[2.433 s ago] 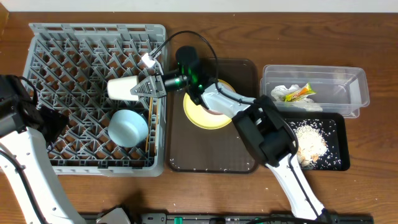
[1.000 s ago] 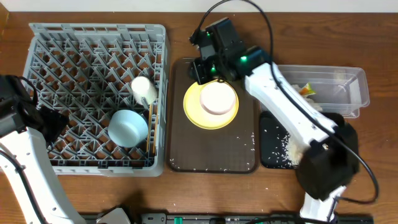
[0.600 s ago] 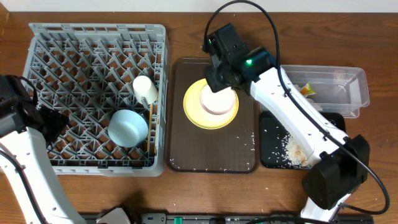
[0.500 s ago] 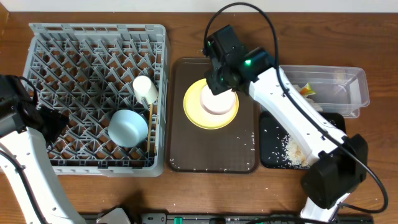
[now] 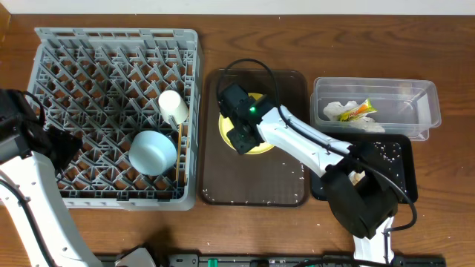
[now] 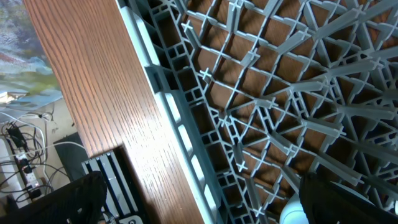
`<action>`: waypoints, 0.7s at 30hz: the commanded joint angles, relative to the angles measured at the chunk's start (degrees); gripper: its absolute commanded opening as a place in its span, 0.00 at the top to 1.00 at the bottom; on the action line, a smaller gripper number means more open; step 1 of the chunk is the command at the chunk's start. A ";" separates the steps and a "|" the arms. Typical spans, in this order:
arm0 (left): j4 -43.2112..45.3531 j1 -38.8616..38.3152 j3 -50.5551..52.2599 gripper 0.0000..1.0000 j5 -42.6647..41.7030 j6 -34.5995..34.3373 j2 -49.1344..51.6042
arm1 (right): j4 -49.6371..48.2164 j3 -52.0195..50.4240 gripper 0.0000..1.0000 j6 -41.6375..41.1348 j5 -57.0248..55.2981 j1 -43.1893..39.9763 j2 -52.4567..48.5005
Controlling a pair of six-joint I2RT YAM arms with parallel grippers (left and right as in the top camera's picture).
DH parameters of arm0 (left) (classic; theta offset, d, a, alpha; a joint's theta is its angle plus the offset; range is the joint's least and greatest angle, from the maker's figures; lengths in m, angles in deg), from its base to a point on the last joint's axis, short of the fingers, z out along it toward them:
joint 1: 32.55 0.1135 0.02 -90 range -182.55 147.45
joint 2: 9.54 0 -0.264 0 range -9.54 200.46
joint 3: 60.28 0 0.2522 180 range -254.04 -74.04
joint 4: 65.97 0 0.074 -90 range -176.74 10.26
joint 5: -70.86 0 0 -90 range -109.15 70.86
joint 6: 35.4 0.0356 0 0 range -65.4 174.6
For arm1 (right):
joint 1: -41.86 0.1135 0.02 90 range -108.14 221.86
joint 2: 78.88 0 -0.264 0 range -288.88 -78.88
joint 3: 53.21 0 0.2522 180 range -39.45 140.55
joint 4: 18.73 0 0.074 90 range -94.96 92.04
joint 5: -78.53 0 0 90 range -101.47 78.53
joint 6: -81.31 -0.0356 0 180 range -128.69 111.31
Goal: Sort waste into correct bins and load items into the dishwasher
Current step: 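Lower the right gripper and grasp the pink bowl rim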
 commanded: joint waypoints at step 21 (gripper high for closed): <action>-0.22 0.24 -0.26 0.00 0.68 -0.07 -0.17 | -18.21 15.52 0.99 -3.28 23.98 -3.52 12.15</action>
